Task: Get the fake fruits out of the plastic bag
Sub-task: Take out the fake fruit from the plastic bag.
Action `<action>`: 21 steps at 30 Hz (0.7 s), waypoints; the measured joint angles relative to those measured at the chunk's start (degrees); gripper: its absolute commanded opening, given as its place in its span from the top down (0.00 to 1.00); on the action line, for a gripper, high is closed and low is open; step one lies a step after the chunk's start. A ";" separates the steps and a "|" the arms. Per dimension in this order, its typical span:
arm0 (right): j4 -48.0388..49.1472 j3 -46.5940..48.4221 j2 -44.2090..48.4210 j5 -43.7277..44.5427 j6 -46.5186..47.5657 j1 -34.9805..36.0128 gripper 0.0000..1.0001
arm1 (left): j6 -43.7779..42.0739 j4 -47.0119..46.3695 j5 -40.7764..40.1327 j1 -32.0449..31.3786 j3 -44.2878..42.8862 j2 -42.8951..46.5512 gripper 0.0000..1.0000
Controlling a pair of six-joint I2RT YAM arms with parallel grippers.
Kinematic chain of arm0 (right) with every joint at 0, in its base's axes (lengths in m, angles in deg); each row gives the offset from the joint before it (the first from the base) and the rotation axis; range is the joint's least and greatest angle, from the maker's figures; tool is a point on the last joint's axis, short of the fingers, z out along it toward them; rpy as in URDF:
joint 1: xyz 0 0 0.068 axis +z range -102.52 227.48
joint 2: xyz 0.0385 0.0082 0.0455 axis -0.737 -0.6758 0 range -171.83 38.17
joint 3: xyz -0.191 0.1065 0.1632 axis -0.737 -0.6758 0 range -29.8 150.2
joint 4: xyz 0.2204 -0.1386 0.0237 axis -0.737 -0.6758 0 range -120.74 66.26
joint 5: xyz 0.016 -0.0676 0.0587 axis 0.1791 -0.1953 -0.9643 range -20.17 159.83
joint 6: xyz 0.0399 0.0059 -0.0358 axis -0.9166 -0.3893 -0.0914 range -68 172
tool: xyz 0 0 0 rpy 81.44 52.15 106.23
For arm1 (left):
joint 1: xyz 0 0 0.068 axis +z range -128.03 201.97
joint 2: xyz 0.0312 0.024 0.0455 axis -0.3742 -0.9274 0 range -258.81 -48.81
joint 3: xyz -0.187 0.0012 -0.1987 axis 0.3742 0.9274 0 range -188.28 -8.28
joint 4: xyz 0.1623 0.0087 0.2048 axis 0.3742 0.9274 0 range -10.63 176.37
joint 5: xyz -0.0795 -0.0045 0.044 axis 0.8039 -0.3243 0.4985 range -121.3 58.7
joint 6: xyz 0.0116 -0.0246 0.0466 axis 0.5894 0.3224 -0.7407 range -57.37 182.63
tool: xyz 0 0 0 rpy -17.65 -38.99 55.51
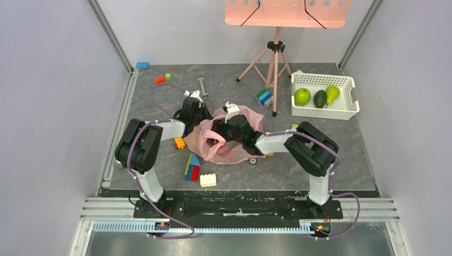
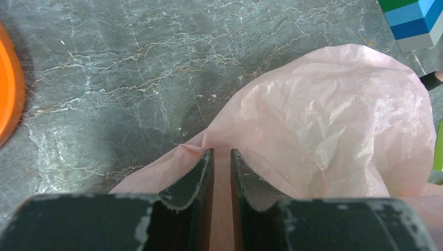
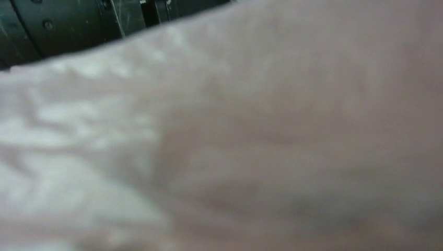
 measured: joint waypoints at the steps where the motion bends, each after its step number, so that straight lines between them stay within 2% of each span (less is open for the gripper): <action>1: -0.63 -0.79 1.07 0.24 0.07 0.02 0.33 | 0.00 -0.02 -0.13 -0.02 0.11 0.37 0.76; 15: -12.02 -10.88 19.78 3.91 2.54 2.60 0.33 | 0.02 0.87 -3.13 -0.07 2.67 6.95 0.76; 21: -14.36 -15.06 28.68 3.15 3.43 2.64 0.33 | 0.35 1.75 -4.59 -0.11 4.94 14.99 0.72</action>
